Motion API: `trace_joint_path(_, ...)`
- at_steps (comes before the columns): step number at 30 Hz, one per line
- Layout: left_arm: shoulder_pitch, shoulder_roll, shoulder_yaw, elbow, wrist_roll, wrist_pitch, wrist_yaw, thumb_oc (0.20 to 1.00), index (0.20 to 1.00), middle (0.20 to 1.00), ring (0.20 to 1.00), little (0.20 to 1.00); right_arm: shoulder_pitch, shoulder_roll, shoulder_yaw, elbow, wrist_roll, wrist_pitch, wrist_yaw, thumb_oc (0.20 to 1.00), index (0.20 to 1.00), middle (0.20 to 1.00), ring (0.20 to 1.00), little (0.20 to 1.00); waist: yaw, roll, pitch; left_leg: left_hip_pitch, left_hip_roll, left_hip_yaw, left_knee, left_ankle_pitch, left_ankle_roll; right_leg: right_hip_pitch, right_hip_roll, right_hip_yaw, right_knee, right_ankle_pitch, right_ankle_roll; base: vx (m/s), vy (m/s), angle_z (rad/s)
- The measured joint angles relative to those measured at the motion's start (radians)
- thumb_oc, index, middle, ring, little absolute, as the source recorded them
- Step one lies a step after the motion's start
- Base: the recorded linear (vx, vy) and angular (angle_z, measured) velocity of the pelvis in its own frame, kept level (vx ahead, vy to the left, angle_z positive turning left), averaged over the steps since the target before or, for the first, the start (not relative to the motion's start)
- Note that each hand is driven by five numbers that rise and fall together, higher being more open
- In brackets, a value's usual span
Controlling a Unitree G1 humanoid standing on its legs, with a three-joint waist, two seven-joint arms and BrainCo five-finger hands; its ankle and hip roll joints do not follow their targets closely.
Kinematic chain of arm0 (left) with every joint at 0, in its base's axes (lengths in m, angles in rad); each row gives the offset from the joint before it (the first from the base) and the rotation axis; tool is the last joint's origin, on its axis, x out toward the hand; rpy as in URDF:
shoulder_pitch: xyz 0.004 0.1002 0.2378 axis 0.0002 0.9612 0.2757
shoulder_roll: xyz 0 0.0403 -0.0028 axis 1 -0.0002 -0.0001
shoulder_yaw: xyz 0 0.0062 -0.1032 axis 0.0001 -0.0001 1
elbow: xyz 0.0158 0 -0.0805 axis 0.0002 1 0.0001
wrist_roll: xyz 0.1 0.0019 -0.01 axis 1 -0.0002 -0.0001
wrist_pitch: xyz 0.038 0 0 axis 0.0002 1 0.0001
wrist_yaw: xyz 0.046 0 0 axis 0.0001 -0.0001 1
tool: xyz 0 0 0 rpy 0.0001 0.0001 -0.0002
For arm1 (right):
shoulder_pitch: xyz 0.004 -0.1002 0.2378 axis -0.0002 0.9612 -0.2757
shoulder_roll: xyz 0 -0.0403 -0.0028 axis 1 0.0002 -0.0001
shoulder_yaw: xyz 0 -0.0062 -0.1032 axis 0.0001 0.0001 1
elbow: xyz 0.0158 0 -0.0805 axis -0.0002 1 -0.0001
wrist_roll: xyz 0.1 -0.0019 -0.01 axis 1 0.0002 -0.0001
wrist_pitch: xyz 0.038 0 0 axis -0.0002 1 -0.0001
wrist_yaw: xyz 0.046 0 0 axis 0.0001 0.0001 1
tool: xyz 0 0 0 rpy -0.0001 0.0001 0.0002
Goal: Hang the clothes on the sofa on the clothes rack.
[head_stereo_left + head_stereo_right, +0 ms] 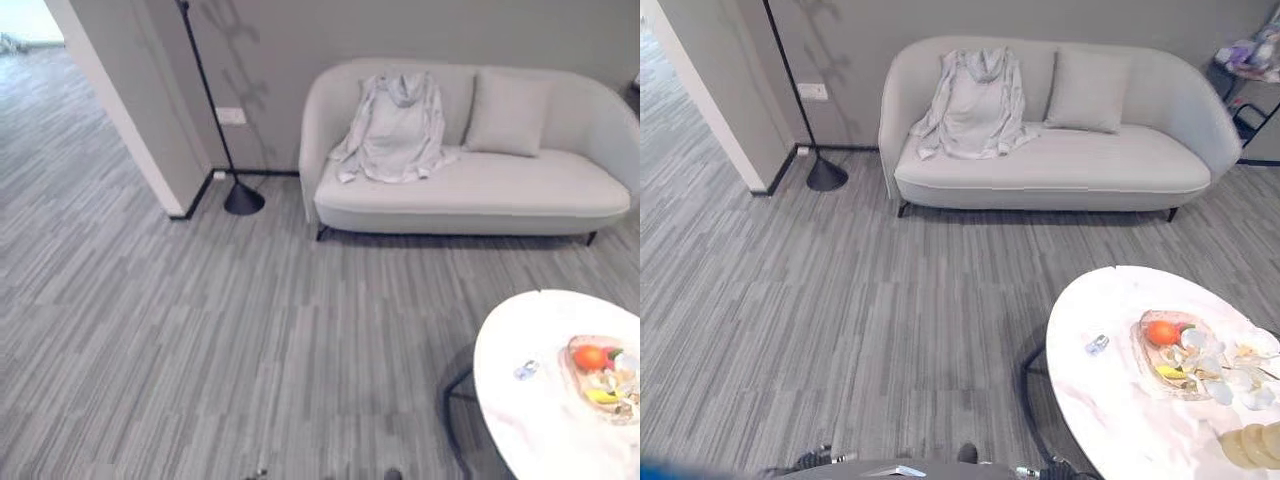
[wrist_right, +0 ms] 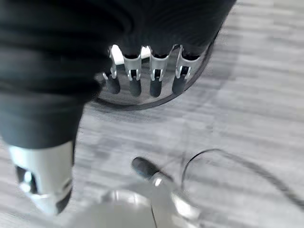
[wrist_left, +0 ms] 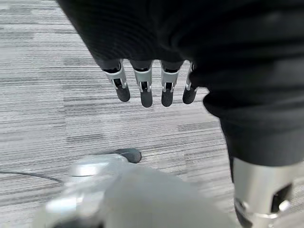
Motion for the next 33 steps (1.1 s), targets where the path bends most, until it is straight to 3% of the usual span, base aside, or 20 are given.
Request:
trace_joint_path(2,-0.018,-0.006,0.002,-0.002,-0.029,-0.001,0.004,1.000,1.000,1.000,1.000,1.000,-0.023,-0.018,0.001,0.000,0.005,-0.005,-0.008,1.000,1.000,1.000,1.000,1.000,0.005,0.000,0.027,-0.048,-0.002,-0.003,0.052,-0.014,-0.018,0.001,-0.011,-0.009,-0.001,-0.005,-0.024,0.19,0.038,0.20)
trace_joint_path(5,-0.027,-0.007,0.004,0.001,-0.038,-0.001,0.006,1.000,1.000,1.000,1.000,1.000,-0.039,-0.024,0.001,0.000,0.006,-0.006,-0.013,1.000,1.000,1.000,1.000,1.000,0.004,0.008,0.032,-0.069,0.022,-0.002,-0.066,-0.001,-0.007,0.002,-0.022,-0.016,-0.002,-0.010,-0.022,0.27,0.081,0.15)
trace_joint_path(8,-0.055,-0.017,0.000,0.025,-0.039,-0.006,0.008,1.000,1.000,1.000,1.000,1.000,-0.077,-0.022,0.012,0.002,0.015,-0.012,-0.017,1.000,1.000,1.000,1.000,1.000,0.019,0.024,0.023,-0.159,0.020,0.027,-0.242,0.068,-0.076,-0.045,-0.027,0.007,-0.003,-0.021,-0.010,0.32,0.097,0.05)
trace_joint_path(10,-0.069,-0.022,0.005,0.039,-0.040,-0.006,0.009,1.000,1.000,1.000,1.000,1.000,-0.108,-0.019,0.010,0.019,0.015,-0.017,-0.018,1.000,1.000,1.000,1.000,1.000,0.035,0.047,0.018,-0.224,0.029,0.022,-0.244,0.081,-0.078,-0.051,-0.019,0.018,-0.003,-0.022,-0.011,0.44,0.181,-0.26)
trace_joint_path(12,-0.051,-0.022,0.033,0.055,-0.039,-0.005,0.008,1.000,1.000,1.000,1.000,1.000,-0.107,-0.014,0.000,0.034,0.014,-0.018,-0.016,1.000,1.000,1.000,1.000,1.000,0.074,0.044,0.003,-0.211,0.045,0.023,-0.208,0.083,-0.073,-0.041,-0.019,0.059,-0.003,-0.024,-0.008,0.45,0.221,-0.69)
trace_joint_path(16,-0.015,-0.019,0.071,0.081,-0.038,0.002,0.009,1.000,1.000,1.000,1.000,1.000,-0.072,-0.010,0.002,0.044,0.013,-0.016,-0.019,1.000,1.000,1.000,1.000,1.000,0.081,0.011,-0.063,-0.240,0.004,0.085,-0.075,0.092,-0.039,-0.011,-0.088,0.108,0.010,-0.094,0.040,0.40,0.246,-0.72)
trace_joint_path(18,-0.014,-0.012,0.058,0.063,-0.038,-0.001,0.010,1.000,1.000,1.000,1.000,1.000,-0.045,-0.009,0.004,0.040,0.011,-0.015,-0.016,1.000,1.000,1.000,1.000,1.000,0.071,0.025,-0.088,-0.215,0.005,0.103,-0.081,0.085,-0.028,-0.051,-0.108,0.106,0.221,-0.151,0.093,0.40,0.351,-0.26)
trace_joint_path(19,-0.021,0.011,0.025,0.022,-0.038,0.000,0.009,1.000,1.000,1.000,1.000,1.000,-0.034,0.002,0.005,0.037,0.010,-0.015,-0.013,1.000,1.000,1.000,1.000,1.000,0.056,0.041,-0.103,-0.183,0.002,0.113,-0.120,0.085,-0.029,-0.104,-0.114,0.106,0.469,-0.142,0.122,0.30,0.298,-0.11)
trace_joint_path(20,-0.025,0.026,0.009,0.018,-0.038,-0.001,0.009,1.000,1.000,1.000,1.000,1.000,-0.036,0.006,0.004,0.030,0.011,-0.016,-0.013,1.000,1.000,1.000,1.000,1.000,0.050,0.047,-0.105,-0.167,0.001,0.113,-0.142,0.085,-0.029,-0.129,-0.113,0.105,0.588,-0.097,0.124,0.35,0.283,-0.09)
trace_joint_path(21,-0.045,0.038,-0.007,0.017,-0.038,-0.001,0.010,1.000,1.000,1.000,1.000,1.000,-0.035,0.009,0.003,0.025,0.011,-0.017,-0.013,1.000,1.000,1.000,1.000,1.000,0.041,0.052,-0.107,-0.155,0.000,0.114,-0.150,0.085,-0.029,-0.150,-0.116,0.102,0.681,-0.062,0.127,0.40,0.247,-0.16)
trace_joint_path(22,-0.055,0.051,-0.017,0.018,-0.038,-0.004,0.010,1.000,1.000,1.000,1.000,1.000,-0.032,0.012,0.003,0.004,0.011,-0.017,-0.014,1.000,1.000,1.000,1.000,1.000,0.040,0.066,-0.108,-0.133,-0.013,0.101,-0.152,0.126,-0.013,-0.151,-0.128,0.083,0.760,-0.081,0.163,0.40,0.246,-0.45)
trace_joint_path(24,-0.047,0.053,-0.028,0.023,-0.037,0.000,0.010,1.000,1.000,1.000,1.000,1.000,-0.037,0.014,0.002,-0.008,0.011,-0.022,-0.016,1.000,1.000,1.000,1.000,1.000,0.043,0.073,-0.109,-0.100,-0.048,0.104,-0.142,0.125,0.057,-0.151,-0.178,0.063,0.800,-0.103,0.165,0.33,0.147,-0.44)
trace_joint_path(26,-0.071,0.044,-0.040,0.022,-0.035,-0.007,0.009,1.000,1.000,1.000,1.000,1.000,-0.039,0.011,0.004,-0.011,0.011,-0.025,-0.014,1.000,1.000,1.000,1.000,1.000,0.026,0.118,-0.103,-0.084,-0.069,0.076,-0.169,0.082,0.036,-0.166,-0.171,0.016,0.690,-0.130,0.145,0.47,0.079,0.16)
trace_joint_path(27,-0.088,0.037,-0.037,0.021,-0.035,-0.007,0.009,1.000,1.000,1.000,1.000,1.000,-0.031,-0.001,0.005,-0.008,0.011,-0.026,-0.014,1.000,1.000,1.000,1.000,1.000,0.020,0.114,-0.103,-0.085,-0.076,0.100,-0.156,0.004,-0.022,-0.171,-0.182,-0.012,0.579,-0.142,0.125,0.53,-0.028,0.20)
trace_joint_path(28,-0.092,0.054,-0.028,0.029,-0.034,-0.006,0.006,1.000,1.000,1.000,1.000,1.000,-0.040,-0.004,0.006,-0.018,0.012,-0.030,-0.016,1.000,1.000,1.000,1.000,1.000,0.011,0.085,-0.083,-0.128,-0.086,0.103,-0.007,-0.030,0.131,-0.170,-0.222,-0.003,0.419,-0.119,0.175,0.26,-0.042,0.08)
trace_joint_path(29,-0.087,0.058,-0.030,0.034,-0.034,-0.004,0.007,1.000,1.000,1.000,1.000,1.000,-0.039,-0.009,0.002,-0.032,0.013,-0.028,-0.016,1.000,1.000,1.000,1.000,1.000,0.006,0.091,-0.070,-0.120,-0.092,0.099,-0.001,0.013,0.154,-0.166,-0.232,0.008,0.354,-0.109,0.212,0.43,-0.061,0.14)
trace_joint_path(30,-0.083,0.048,-0.029,0.045,-0.033,-0.003,0.011,1.000,1.000,1.000,1.000,1.000,-0.030,-0.009,0.002,-0.030,0.013,-0.026,-0.015,1.000,1.000,1.000,1.000,1.000,0.000,0.069,-0.074,-0.087,-0.107,0.092,-0.042,0.024,0.138,-0.158,-0.223,0.014,0.222,-0.102,0.229,0.28,-0.023,0.17)
trace_joint_path(31,-0.081,0.040,-0.033,0.058,-0.031,-0.005,0.010,1.000,1.000,1.000,1.000,1.000,-0.020,-0.010,0.002,-0.028,0.014,-0.022,-0.016,1.000,1.000,1.000,1.000,1.000,-0.006,0.083,-0.065,-0.062,-0.106,0.084,-0.085,0.018,0.088,-0.170,-0.183,0.006,0.128,-0.075,0.195,0.43,-0.033,0.12)
trace_joint_path(32,-0.083,0.038,-0.025,0.062,-0.025,-0.008,0.011,1.000,1.000,1.000,1.000,1.000,-0.013,0.000,0.012,-0.030,0.014,-0.024,-0.017,1.000,1.000,1.000,1.000,1.000,-0.002,0.030,-0.059,-0.057,-0.109,0.124,-0.065,-0.047,0.000,-0.225,-0.176,0.014,0.056,-0.032,0.175,0.42,-0.024,0.53)
trace_joint_path(33,-0.098,0.051,-0.008,0.065,-0.019,-0.006,0.004,1.000,1.000,1.000,1.000,1.000,-0.012,0.018,0.004,-0.029,0.015,-0.028,-0.018,1.000,1.000,1.000,1.000,1.000,-0.039,-0.006,-0.044,-0.121,-0.124,0.107,0.144,-0.086,0.114,-0.240,-0.221,0.092,-0.004,0.005,0.227,0.40,-0.030,0.71)
